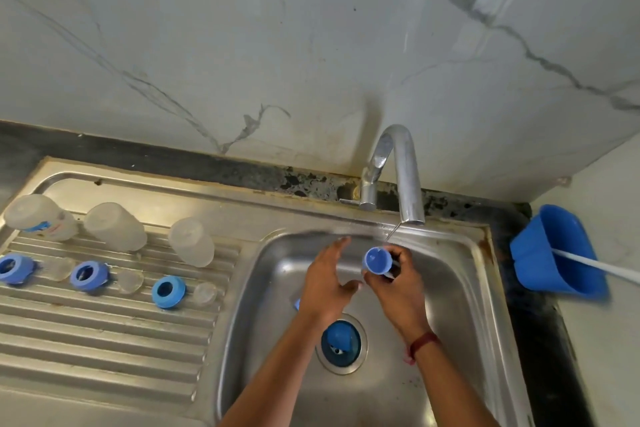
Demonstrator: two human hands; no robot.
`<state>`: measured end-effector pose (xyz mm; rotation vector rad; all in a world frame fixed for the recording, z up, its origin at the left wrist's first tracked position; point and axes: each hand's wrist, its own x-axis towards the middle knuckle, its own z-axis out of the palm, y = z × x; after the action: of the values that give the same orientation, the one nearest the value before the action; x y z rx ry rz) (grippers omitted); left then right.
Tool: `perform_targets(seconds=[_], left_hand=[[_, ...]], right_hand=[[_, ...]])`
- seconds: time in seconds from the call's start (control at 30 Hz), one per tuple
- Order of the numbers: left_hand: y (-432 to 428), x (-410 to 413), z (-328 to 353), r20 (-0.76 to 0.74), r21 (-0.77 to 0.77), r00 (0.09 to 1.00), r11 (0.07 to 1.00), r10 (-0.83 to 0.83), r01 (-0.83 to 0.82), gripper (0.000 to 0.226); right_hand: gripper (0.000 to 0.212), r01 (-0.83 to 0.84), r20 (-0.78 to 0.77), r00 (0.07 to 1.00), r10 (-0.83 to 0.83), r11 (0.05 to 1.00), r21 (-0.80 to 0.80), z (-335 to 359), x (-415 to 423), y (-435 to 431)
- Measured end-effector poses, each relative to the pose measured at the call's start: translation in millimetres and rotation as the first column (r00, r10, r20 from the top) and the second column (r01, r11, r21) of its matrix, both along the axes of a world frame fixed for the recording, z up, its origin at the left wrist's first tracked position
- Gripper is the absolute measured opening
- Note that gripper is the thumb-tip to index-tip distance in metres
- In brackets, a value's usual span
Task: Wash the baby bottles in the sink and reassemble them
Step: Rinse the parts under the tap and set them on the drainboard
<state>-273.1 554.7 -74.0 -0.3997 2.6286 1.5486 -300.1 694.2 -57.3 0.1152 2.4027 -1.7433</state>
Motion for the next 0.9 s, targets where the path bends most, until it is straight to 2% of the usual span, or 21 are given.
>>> perform_targets(seconds=[0.07, 0.2, 0.27, 0.37, 0.47, 0.53, 0.73, 0.8, 0.9], left_hand=[[-5, 3, -2, 0.057, 0.01, 0.998, 0.999, 0.037, -0.037, 0.084], [-9, 14, -8, 0.134, 0.094, 0.988, 0.991, 0.079, -0.092, 0.077], [-10, 18, -9, 0.137, 0.118, 0.985, 0.985, 0.108, -0.125, 0.074], [-11, 22, -7, 0.128, 0.137, 0.983, 0.979, 0.134, -0.151, 0.068], [-12, 24, -6, 0.118, 0.15, 0.983, 0.976, 0.14, -0.157, 0.064], [-13, 25, -6, 0.114, 0.155, 0.983, 0.974, 0.147, -0.164, 0.061], [-16, 26, -8, 0.13, 0.166, 0.981, 0.972, 0.147, -0.168, 0.056], [-16, 27, -10, 0.13, 0.162, 0.981, 0.973, 0.144, -0.165, 0.054], [-15, 25, -11, 0.147, 0.139, 0.985, 0.984, 0.093, -0.114, 0.049]], right_hand=[[0.049, -0.079, -0.015, 0.997, 0.08, 0.996, 0.049, -8, 3, -1], [0.044, 0.01, -0.03, 1.0, -0.008, 0.998, 0.055, -17, 2, -3], [0.045, -0.038, -0.033, 0.999, 0.041, 0.996, 0.082, -22, 3, -6], [0.047, 0.065, -0.06, 0.996, -0.059, 0.994, 0.091, -22, 5, -9], [0.049, 0.013, -0.107, 0.994, -0.002, 0.994, 0.106, -24, 9, -13], [0.048, 0.086, -0.152, 0.986, -0.069, 0.99, 0.108, -25, 10, -16], [0.044, 0.066, -0.098, 0.994, -0.053, 0.989, 0.132, -36, 10, -14], [0.041, 0.052, -0.079, 0.996, -0.037, 0.98, 0.191, -35, 11, -15], [0.043, 0.09, -0.135, 0.988, -0.068, 0.983, 0.162, -37, 12, -16]])
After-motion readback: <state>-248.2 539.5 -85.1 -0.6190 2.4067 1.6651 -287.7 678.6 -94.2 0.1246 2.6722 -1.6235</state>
